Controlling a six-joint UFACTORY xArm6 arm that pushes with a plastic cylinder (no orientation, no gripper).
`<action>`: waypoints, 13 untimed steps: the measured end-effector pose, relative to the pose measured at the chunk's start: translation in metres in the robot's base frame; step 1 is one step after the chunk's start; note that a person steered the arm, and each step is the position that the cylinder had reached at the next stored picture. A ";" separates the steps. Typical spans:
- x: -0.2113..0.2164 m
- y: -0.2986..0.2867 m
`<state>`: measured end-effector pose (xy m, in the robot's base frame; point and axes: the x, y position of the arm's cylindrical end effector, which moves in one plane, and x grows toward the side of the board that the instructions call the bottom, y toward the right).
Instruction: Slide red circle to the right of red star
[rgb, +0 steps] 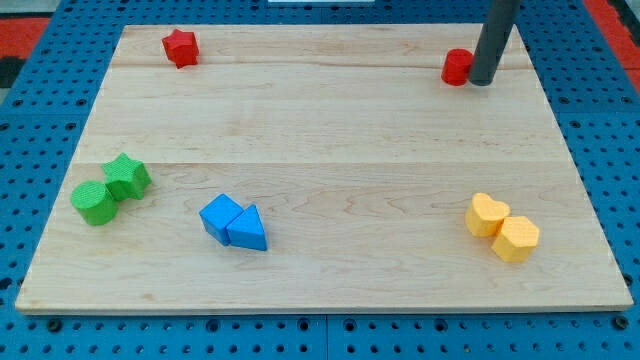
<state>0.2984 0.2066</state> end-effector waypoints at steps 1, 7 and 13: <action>-0.020 0.005; -0.028 -0.131; -0.051 -0.222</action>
<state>0.2478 -0.0154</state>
